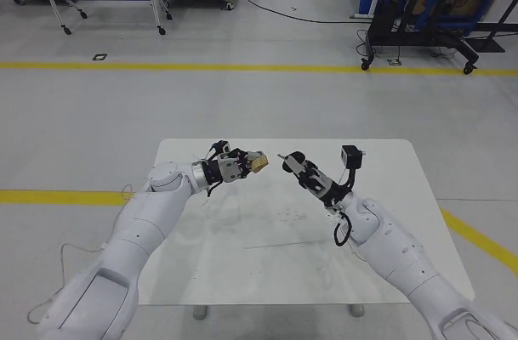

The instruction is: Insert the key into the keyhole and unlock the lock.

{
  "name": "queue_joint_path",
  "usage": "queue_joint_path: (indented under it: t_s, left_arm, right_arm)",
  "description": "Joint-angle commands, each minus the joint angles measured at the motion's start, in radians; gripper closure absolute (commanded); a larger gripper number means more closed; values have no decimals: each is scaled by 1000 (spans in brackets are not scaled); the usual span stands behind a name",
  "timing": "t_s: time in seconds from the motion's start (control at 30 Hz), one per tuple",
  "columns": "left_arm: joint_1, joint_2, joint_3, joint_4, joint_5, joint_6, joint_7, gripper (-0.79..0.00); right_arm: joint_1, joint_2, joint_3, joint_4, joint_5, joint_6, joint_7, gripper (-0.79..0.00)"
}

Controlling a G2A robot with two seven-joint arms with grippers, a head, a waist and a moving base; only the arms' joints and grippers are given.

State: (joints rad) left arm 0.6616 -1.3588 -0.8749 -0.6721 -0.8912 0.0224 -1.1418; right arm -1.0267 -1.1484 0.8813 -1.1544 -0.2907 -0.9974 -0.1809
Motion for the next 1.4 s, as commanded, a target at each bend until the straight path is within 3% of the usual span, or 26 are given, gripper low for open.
queue_joint_path:
  t_s: [0.0,0.17,0.3,0.57,0.73,1.07,1.37]
  left_arm:
    - [0,0,0,0,0,0,0,0]
    - [21,3,3,-29,34,-6,31,0]
    - [33,9,-19,-84,70,-53,120,0]
    - [62,6,-34,-148,131,-132,259,0]
    - [78,8,-54,-174,149,-149,294,0]
    - [97,14,-76,-218,251,-194,378,0]
    - [112,13,-91,-240,279,-189,393,0]
  right_arm:
    - [0,0,0,0,0,0,0,0]
    - [0,0,0,0,0,0,0,0]
    - [-33,-4,0,-58,117,39,26,0]
    - [-92,1,5,-139,477,298,272,0]
    - [-151,11,42,-234,535,395,342,0]
    - [-175,-12,32,-258,501,463,282,0]
    - [-147,-50,2,-201,489,413,202,0]
